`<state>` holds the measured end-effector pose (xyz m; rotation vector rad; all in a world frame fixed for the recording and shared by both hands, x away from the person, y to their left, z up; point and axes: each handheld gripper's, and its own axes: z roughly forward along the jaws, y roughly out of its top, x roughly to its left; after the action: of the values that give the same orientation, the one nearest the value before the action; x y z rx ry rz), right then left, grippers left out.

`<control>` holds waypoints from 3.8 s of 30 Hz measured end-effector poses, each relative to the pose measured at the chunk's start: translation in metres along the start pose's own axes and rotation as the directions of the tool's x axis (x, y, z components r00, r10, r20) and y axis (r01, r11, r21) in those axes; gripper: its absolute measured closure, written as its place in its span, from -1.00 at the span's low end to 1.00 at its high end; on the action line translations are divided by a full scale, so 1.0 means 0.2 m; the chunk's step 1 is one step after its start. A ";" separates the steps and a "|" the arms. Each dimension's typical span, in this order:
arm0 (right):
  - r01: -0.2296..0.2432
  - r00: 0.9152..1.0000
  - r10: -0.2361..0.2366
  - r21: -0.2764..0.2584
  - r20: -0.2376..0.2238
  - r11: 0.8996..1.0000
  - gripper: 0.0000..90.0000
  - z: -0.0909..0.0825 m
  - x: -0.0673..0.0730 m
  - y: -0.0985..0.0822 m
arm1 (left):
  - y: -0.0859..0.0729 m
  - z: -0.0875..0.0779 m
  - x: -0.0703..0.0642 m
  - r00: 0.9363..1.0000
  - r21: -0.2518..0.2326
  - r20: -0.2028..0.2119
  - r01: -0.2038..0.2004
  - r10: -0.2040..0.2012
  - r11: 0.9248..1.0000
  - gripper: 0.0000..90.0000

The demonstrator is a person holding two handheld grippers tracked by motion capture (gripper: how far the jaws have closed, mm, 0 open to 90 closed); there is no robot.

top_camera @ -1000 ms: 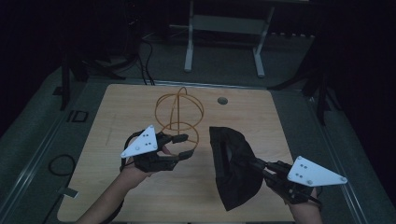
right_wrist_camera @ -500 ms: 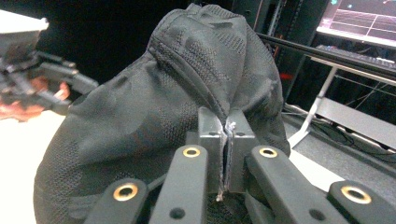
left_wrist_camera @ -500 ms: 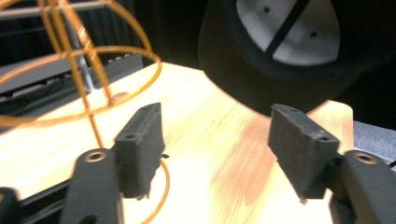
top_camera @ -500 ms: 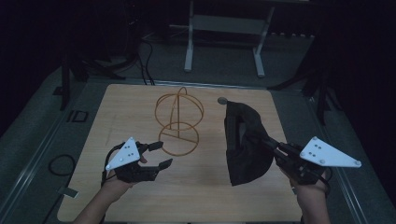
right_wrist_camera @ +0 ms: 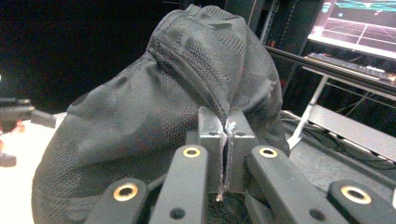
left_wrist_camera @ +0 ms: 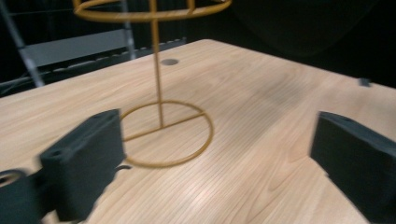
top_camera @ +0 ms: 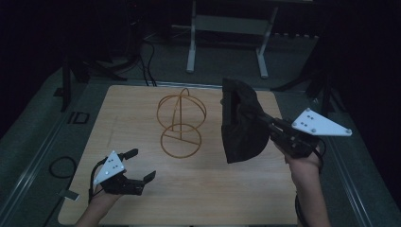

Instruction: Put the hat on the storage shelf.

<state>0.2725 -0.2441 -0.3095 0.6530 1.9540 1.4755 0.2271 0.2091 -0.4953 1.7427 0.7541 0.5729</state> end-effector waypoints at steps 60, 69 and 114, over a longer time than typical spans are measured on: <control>-0.022 0.990 0.053 0.234 -0.128 0.972 0.92 1.04 0.23 0.11 | -0.26 -0.05 0.04 0.991 -0.051 -0.104 0.075 -0.080 0.996 -0.95; -0.013 0.991 0.045 0.247 -0.127 0.969 0.38 1.09 0.26 0.08 | -0.27 -0.05 0.04 0.992 -0.051 -0.096 0.076 -0.081 0.996 -0.95; -0.055 0.961 0.108 0.208 -0.254 0.977 -0.69 0.85 0.23 -0.05 | -0.27 -0.03 0.03 0.992 -0.037 -0.094 0.083 -0.086 0.996 -0.95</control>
<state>0.3609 -0.1001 -0.3606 0.6567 2.3287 1.4917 0.2155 0.2284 -0.5448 1.6540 0.8761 0.6110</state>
